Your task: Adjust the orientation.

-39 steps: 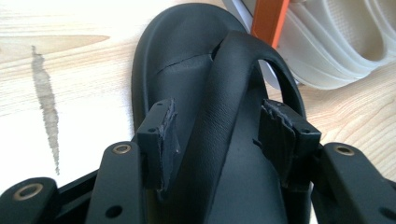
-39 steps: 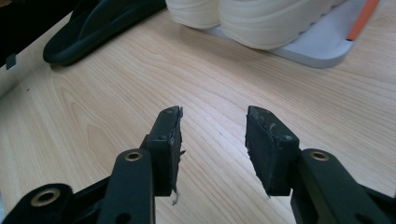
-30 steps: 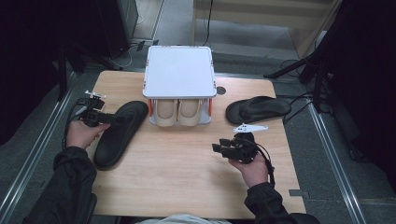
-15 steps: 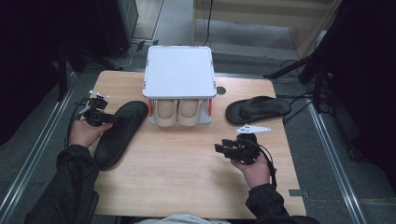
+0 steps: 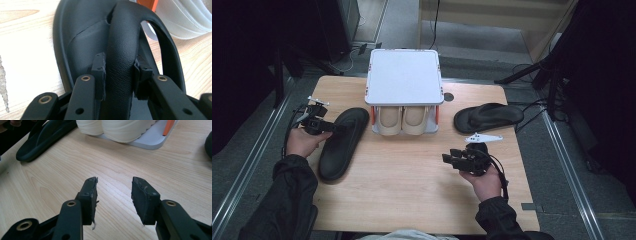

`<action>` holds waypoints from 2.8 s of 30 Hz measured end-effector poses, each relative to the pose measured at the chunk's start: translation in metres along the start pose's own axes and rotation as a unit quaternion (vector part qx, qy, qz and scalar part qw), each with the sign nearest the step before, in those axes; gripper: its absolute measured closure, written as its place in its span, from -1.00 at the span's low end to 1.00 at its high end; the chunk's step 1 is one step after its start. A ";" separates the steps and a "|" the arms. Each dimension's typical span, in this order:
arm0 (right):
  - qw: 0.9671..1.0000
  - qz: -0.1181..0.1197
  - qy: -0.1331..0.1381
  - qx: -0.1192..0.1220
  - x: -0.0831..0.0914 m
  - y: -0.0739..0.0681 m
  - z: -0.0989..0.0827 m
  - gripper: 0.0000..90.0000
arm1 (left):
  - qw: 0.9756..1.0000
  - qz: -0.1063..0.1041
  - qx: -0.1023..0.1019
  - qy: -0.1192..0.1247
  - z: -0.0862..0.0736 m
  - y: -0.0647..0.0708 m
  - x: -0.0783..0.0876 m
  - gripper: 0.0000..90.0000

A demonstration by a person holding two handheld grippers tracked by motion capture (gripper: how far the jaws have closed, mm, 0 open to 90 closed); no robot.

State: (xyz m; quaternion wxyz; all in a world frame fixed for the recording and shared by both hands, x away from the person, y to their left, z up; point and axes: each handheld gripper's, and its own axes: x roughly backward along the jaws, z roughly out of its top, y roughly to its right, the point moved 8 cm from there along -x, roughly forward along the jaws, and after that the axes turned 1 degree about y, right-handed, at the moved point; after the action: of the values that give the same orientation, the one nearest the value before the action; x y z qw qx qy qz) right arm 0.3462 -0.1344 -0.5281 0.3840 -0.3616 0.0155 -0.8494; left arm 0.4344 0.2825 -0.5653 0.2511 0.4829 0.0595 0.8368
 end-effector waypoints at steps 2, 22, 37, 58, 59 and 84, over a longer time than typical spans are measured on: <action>1.000 0.000 0.001 -0.001 0.000 0.000 0.000 0.25 | 1.000 -0.004 0.011 -0.004 0.000 0.000 0.001 0.53; 1.000 0.013 0.007 0.007 -0.007 0.003 0.016 0.25 | 0.998 -0.022 0.062 0.021 -0.015 0.019 0.044 0.54; 1.000 0.014 0.008 0.019 -0.016 0.008 0.030 0.25 | 0.997 -0.034 0.058 0.027 -0.038 0.061 0.054 0.53; 1.000 0.013 0.007 0.018 -0.017 0.009 0.032 0.25 | 0.997 -0.081 -0.001 -0.002 -0.076 0.158 0.026 0.53; 1.000 0.013 0.006 0.018 -0.017 0.008 0.032 0.25 | 0.997 -0.081 0.000 -0.007 -0.078 0.160 0.023 0.53; 1.000 0.011 0.004 0.018 -0.018 0.010 0.031 0.25 | 0.993 -0.108 0.040 -0.011 -0.072 0.169 -0.028 0.40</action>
State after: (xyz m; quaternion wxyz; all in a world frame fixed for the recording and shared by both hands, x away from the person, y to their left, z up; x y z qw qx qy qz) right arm 0.3798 -0.1214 -0.5191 0.4002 -0.3506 0.0058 -0.8467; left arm 0.3242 0.1330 -0.5673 0.3211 0.4924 0.1423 0.7964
